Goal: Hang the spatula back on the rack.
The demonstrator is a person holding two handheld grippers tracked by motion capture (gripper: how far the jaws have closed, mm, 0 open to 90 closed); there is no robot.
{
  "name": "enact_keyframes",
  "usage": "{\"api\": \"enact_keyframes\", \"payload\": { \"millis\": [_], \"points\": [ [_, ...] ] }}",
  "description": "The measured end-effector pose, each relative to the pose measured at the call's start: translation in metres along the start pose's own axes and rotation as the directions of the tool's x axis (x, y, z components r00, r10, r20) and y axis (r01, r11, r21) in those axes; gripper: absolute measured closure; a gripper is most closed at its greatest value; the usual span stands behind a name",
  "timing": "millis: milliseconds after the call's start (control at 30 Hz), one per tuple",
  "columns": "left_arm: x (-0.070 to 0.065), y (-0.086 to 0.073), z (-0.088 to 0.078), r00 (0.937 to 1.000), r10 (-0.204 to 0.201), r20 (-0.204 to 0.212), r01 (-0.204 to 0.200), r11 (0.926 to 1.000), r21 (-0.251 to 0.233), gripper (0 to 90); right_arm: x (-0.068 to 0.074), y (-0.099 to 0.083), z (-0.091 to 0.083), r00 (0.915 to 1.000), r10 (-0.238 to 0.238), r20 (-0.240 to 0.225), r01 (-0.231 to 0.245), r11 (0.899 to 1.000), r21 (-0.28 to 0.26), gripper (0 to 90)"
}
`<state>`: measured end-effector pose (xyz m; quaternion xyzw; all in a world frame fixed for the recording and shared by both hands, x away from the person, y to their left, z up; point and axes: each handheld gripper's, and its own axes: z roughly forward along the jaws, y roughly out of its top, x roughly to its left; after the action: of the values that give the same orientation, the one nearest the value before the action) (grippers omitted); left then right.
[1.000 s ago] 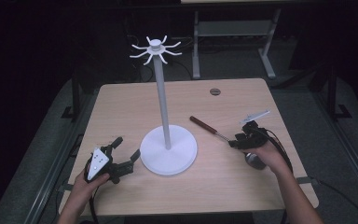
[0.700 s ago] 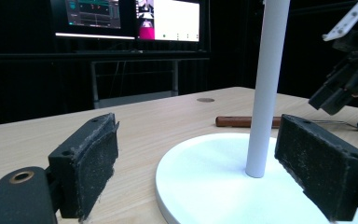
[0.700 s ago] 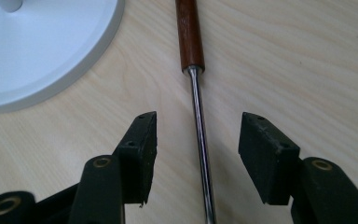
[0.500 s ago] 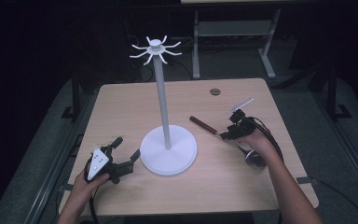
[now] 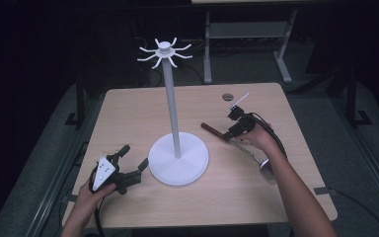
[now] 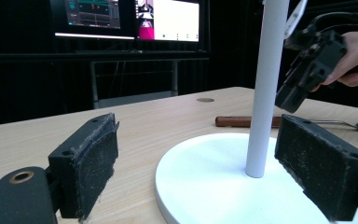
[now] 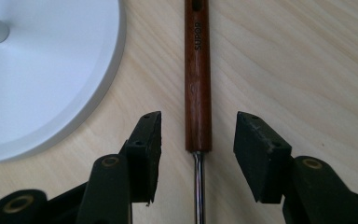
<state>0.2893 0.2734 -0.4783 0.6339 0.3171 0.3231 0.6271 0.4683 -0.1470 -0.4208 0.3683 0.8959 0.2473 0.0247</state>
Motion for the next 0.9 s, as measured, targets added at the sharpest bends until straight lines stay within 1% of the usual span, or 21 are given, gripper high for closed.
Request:
{"api": "enact_keyframes", "payload": {
  "millis": [67, 100, 167, 233, 267, 300, 333, 367, 433, 467, 500, 567, 600, 633, 667, 900],
  "points": [
    [0.0, 0.0, 0.0, 1.0, 0.001, 0.0, -0.001, 1.0, 0.0, 12.6, -0.001, 0.007, 0.008, 0.9999, -0.016, -0.005, 0.016, 0.999, 0.029, 54.2],
    [0.0, 0.0, 0.0, 1.0, 0.0, 0.0, 0.0, 1.0, 0.0, 12.6, -0.001, 0.008, 0.01, 0.9998, -0.019, -0.005, 0.019, 0.999, 0.028, 56.2],
    [0.0, 0.0, 0.0, 1.0, 0.001, 0.001, -0.001, 1.0, 0.0, 12.6, -0.001, 0.009, 0.012, 0.9996, -0.026, -0.011, 0.026, 0.999, 0.026, 57.1],
    [0.0, 0.0, 0.0, 1.0, 0.001, 0.001, -0.001, 1.0, 0.0, 12.6, -0.002, 0.012, 0.019, 0.9995, -0.025, -0.02, 0.026, 0.998, 0.059, 57.6],
    [0.0, 0.0, 0.0, 1.0, 0.0, 0.001, 0.0, 1.0, 0.0, 12.6, -0.001, 0.013, 0.023, 0.9994, -0.027, -0.022, 0.029, 0.997, 0.078, 59.7],
    [0.0, 0.0, 0.0, 1.0, 0.001, 0.001, -0.001, 1.0, 0.0, 12.6, -0.001, 0.013, 0.023, 0.9994, -0.027, -0.022, 0.029, 0.997, 0.078, 59.7],
    [0.0, 0.0, 0.0, 1.0, 0.0, 0.0, 0.0, 1.0, 0.0, 12.6, -0.001, 0.014, 0.026, 0.9992, -0.036, -0.017, 0.037, 0.995, 0.095, 61.7],
    [0.0, 0.0, 0.0, 1.0, 0.001, 0.001, -0.001, 1.0, 0.0, 12.6, -0.001, 0.014, 0.026, 0.9992, -0.036, -0.017, 0.037, 0.995, 0.095, 61.7],
    [0.0, 0.0, 0.0, 1.0, 0.001, 0.001, -0.001, 1.0, 0.0, 12.6, 0.0, 0.015, 0.029, 0.9987, -0.049, -0.013, 0.05, 0.992, 0.116, 64.8],
    [0.0, 0.0, 0.0, 1.0, 0.001, 0.001, -0.001, 1.0, 0.0, 12.6, 0.0, 0.015, 0.029, 0.9987, -0.049, -0.013, 0.05, 0.992, 0.116, 64.8],
    [0.0, 0.0, 0.0, 1.0, 0.001, 0.001, -0.001, 1.0, 0.0, 12.6, 0.0, 0.015, 0.031, 0.9981, -0.062, -0.003, 0.062, 0.989, 0.132, 65.7],
    [0.0, 0.0, 0.0, 1.0, 0.001, 0.001, -0.001, 1.0, 0.0, 12.6, 0.001, 0.015, 0.032, 0.9981, -0.062, -0.002, 0.062, 0.989, 0.137, 65.8],
    [0.0, 0.0, 0.0, 1.0, 0.001, 0.001, -0.001, 1.0, 0.0, 12.6, 0.002, 0.015, 0.033, 0.9977, -0.067, 0.007, 0.065, 0.987, 0.15, 68.5],
    [0.0, 0.0, 0.0, 1.0, 0.001, 0.001, -0.001, 1.0, 0.0, 12.6, 0.002, 0.015, 0.033, 0.9977, -0.067, 0.007, 0.065, 0.987, 0.15, 68.5],
    [0.0, 0.0, 0.0, 1.0, 0.001, 0.001, -0.001, 1.0, 0.0, 12.6, 0.002, 0.015, 0.033, 0.9974, -0.07, 0.016, 0.067, 0.986, 0.153, 71.4],
    [0.0, 0.0, 0.0, 1.0, 0.001, 0.001, -0.001, 1.0, 0.0, 12.6, 0.002, 0.015, 0.033, 0.9981, -0.061, 0.014, 0.058, 0.986, 0.154, 72.5]
  ]
}}
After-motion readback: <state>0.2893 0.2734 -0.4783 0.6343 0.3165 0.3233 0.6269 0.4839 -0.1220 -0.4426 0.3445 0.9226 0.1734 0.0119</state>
